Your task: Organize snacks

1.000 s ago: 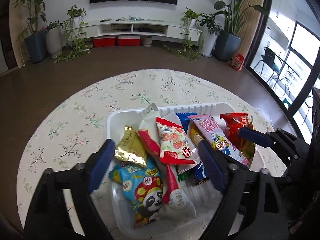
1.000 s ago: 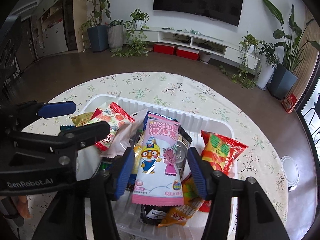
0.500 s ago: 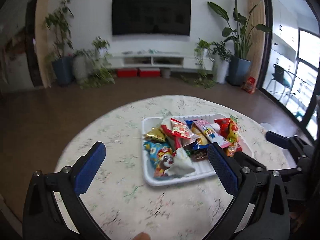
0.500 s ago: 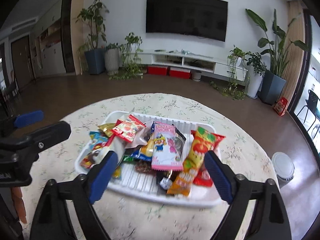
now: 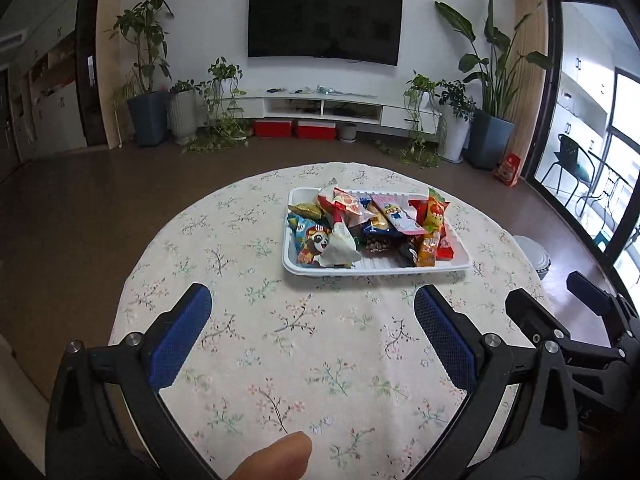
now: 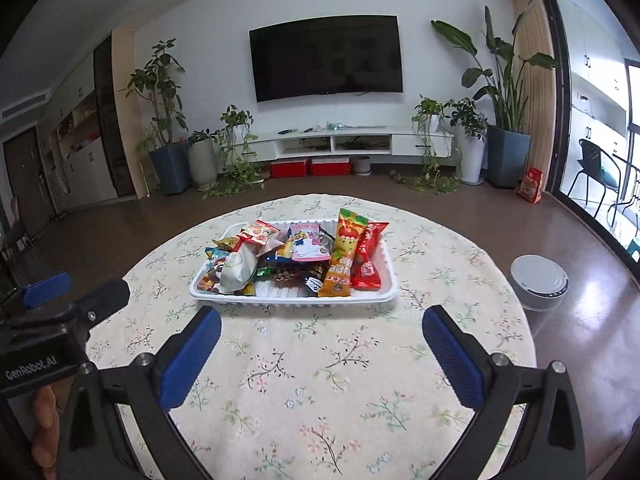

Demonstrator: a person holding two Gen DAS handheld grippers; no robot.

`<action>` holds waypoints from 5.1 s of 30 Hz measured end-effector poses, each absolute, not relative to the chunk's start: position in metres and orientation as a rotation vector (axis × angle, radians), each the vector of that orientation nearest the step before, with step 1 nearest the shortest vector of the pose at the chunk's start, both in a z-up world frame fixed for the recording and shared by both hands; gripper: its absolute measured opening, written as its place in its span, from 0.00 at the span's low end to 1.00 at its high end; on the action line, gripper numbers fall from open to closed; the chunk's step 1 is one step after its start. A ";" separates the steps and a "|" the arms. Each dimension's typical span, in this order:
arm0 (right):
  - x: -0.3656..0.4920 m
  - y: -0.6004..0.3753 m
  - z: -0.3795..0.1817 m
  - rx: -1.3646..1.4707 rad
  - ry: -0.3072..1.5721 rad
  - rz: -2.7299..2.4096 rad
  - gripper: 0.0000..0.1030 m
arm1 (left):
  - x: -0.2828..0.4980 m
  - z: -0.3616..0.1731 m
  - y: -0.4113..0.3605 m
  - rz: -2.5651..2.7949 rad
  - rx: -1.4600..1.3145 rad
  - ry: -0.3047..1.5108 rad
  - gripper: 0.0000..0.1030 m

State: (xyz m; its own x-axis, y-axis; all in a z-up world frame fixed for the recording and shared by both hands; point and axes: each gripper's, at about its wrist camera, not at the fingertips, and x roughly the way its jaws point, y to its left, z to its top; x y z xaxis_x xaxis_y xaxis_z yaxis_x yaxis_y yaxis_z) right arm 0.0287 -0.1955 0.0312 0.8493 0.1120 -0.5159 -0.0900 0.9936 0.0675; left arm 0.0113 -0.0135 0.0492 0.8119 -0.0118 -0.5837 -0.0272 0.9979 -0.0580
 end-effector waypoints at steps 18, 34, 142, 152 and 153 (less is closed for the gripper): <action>-0.006 -0.194 0.036 0.002 0.598 0.035 1.00 | -0.001 0.046 -0.020 -0.010 -0.042 0.688 1.00; -0.010 -0.199 0.029 0.001 0.632 0.013 1.00 | 0.000 0.041 -0.020 -0.012 -0.032 0.704 1.00; -0.016 -0.197 0.023 -0.010 0.705 0.004 1.00 | -0.007 0.042 -0.020 -0.026 -0.046 0.697 1.00; -0.020 -0.197 0.020 -0.011 0.709 0.005 1.00 | -0.007 0.043 -0.019 -0.025 -0.045 0.695 1.00; -0.023 -0.196 0.017 -0.011 0.710 0.006 1.00 | -0.007 0.043 -0.019 -0.025 -0.047 0.695 1.00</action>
